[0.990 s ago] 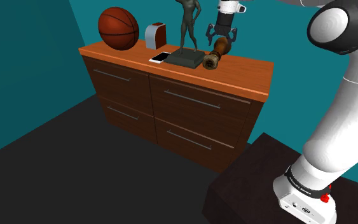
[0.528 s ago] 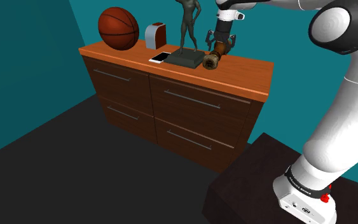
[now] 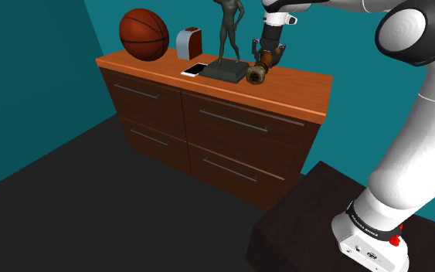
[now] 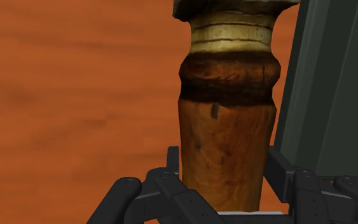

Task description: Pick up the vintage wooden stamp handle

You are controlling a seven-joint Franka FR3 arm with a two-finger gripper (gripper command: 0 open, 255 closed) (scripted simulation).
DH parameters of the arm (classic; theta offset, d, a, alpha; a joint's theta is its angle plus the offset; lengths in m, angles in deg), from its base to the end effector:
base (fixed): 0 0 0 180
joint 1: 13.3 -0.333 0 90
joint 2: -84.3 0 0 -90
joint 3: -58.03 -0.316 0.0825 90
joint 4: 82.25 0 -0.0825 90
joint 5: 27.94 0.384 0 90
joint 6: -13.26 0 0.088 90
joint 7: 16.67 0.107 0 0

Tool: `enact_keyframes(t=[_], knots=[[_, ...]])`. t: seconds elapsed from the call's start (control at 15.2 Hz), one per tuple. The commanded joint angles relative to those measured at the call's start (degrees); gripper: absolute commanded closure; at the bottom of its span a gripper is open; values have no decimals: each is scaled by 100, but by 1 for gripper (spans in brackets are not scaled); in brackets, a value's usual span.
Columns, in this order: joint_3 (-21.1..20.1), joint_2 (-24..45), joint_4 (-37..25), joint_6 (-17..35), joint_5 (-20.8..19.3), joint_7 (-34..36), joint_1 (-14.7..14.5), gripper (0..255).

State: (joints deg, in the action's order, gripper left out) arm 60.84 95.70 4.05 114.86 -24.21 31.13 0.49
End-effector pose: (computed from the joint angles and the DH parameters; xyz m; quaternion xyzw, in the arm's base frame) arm 0.6061 -0.1719 0.5563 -0.8428 0.5364 -0.0255 0.0354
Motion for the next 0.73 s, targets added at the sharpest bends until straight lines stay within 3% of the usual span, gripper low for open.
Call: enact_keyframes(t=[0.0, 0.66], knots=[[-1, 8, 4, 1, 0, -1, -1, 255], [5, 148, -884, -747, 3, 25, 16, 255]])
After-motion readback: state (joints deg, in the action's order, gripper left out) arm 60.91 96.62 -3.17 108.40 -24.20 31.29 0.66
